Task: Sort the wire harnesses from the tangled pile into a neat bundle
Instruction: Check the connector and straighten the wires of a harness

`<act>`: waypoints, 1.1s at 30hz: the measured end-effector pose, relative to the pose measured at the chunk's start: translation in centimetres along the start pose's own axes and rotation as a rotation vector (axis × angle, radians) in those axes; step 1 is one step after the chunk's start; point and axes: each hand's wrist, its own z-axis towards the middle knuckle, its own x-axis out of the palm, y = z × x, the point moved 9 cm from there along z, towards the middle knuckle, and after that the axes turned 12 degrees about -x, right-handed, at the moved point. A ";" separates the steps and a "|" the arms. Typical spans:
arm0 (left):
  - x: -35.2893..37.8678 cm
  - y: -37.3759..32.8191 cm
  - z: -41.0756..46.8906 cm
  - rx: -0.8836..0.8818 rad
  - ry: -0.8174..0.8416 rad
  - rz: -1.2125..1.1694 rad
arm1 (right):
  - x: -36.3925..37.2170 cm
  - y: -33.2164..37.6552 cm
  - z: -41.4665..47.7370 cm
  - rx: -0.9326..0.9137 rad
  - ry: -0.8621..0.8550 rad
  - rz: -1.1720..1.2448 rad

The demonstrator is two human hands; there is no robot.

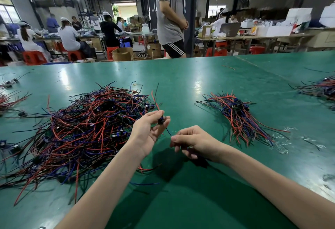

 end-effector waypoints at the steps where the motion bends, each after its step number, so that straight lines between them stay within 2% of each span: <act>1: 0.0 -0.3 0.0 0.026 -0.001 0.007 | 0.0 0.2 0.0 -0.016 0.005 -0.042; 7: -0.2 -0.7 0.1 0.095 -0.012 -0.001 | -1.2 0.2 0.3 -0.046 -0.157 -0.134; 14: 0.6 0.3 0.0 0.045 0.035 -0.047 | -4.1 1.1 0.1 -0.135 -0.403 -0.295; 17: 1.1 0.6 -0.1 0.040 0.070 -0.052 | -4.8 1.7 0.0 -0.198 -0.448 -0.367; 19: 0.9 0.3 -0.2 0.052 0.067 -0.066 | -4.5 1.5 0.1 -0.195 -0.389 -0.395; 24: -0.3 -0.5 -0.1 0.079 0.012 -0.068 | -2.6 1.1 0.4 -0.152 -0.082 -0.246; 29: -0.8 0.2 -0.3 0.083 -0.122 0.195 | -1.2 1.1 -0.3 -0.047 0.191 -0.166; 31: -0.5 1.1 -0.2 0.060 -0.130 0.294 | -1.0 1.0 -0.3 -0.002 0.188 -0.097; 33: 0.2 2.5 -0.2 0.002 -0.084 0.321 | -1.6 0.8 0.0 0.017 0.087 -0.046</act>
